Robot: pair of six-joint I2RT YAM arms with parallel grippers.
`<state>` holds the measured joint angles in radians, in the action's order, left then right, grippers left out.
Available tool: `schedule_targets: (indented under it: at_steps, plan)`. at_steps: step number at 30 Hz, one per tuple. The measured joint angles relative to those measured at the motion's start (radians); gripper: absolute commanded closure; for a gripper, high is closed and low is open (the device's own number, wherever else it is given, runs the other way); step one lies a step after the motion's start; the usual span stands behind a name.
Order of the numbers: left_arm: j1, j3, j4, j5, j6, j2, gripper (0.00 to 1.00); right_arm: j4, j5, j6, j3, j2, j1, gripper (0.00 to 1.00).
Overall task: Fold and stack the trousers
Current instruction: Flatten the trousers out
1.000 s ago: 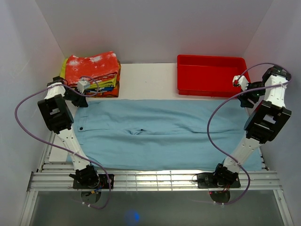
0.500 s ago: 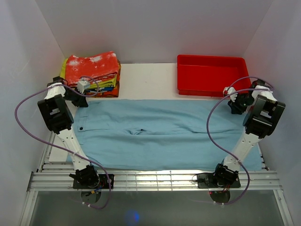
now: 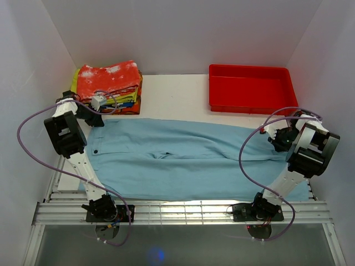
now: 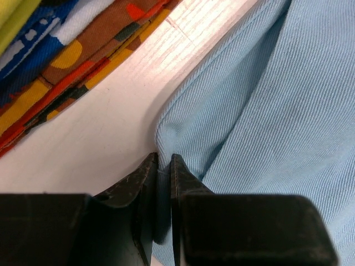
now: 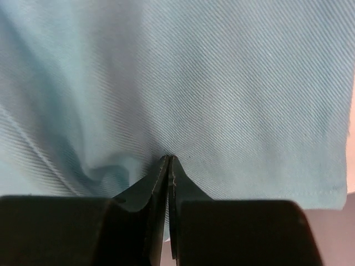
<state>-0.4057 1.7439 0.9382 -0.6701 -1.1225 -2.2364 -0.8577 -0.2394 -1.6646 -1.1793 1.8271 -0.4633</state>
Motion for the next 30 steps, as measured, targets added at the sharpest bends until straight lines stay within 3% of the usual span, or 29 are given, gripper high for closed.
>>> schedule_targets:
  at_steps: [7,10,11,14,19,22,30]
  plan:
    - [0.002,-0.005,0.005,0.001,-0.003,0.003,0.76,-0.156,0.066,-0.060,0.224,-0.171,-0.048,0.92]
    - [0.002,-0.005,0.005,0.001,-0.003,0.003,0.76,-0.237,0.075,-0.062,0.245,-0.168,-0.048,0.78]
    - [0.002,-0.005,0.005,0.001,-0.002,0.003,0.76,-0.261,0.072,-0.053,0.230,-0.149,-0.048,0.69]
    - [0.002,-0.005,0.006,0.002,-0.003,0.003,0.76,-0.328,0.043,-0.021,0.114,-0.058,-0.060,0.59]
    - [0.002,-0.005,0.006,0.003,-0.003,0.003,0.76,-0.326,-0.032,0.017,-0.180,0.026,-0.079,0.53]
    - [0.002,-0.008,0.004,0.003,-0.006,0.005,0.76,-0.327,-0.066,0.028,-0.297,0.025,-0.081,0.43]
    - [0.002,-0.008,0.004,0.003,-0.008,0.005,0.76,-0.294,-0.048,0.021,-0.346,0.087,-0.080,0.30]
